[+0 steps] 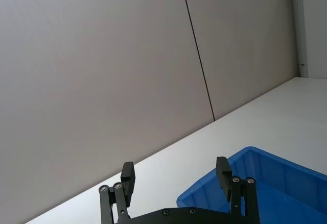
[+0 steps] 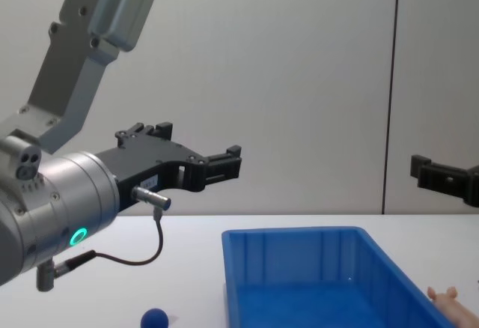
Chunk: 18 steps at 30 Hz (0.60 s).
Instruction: Pick up the two dolls from the table and place them into the box.
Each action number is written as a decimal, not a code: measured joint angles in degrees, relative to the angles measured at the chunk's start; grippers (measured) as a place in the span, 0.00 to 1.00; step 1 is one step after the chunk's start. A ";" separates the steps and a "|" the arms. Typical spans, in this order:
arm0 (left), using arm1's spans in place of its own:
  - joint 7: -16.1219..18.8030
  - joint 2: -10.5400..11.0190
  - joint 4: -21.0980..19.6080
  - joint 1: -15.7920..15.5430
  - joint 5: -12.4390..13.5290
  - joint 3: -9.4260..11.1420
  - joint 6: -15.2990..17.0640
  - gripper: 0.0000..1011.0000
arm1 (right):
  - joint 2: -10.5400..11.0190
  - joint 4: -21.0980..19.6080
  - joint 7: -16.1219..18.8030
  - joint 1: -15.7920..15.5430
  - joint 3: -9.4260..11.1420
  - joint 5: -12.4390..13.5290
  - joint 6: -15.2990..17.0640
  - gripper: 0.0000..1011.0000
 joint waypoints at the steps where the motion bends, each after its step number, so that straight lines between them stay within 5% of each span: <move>1: 0.00 0.00 0.00 0.00 0.00 0.00 0.00 0.99 | 0.00 0.00 0.00 0.00 0.00 0.00 0.00 0.99; 18: 0.00 0.00 0.00 0.00 0.00 0.00 0.00 0.99 | 0.00 0.00 0.00 0.00 0.00 0.00 0.00 0.99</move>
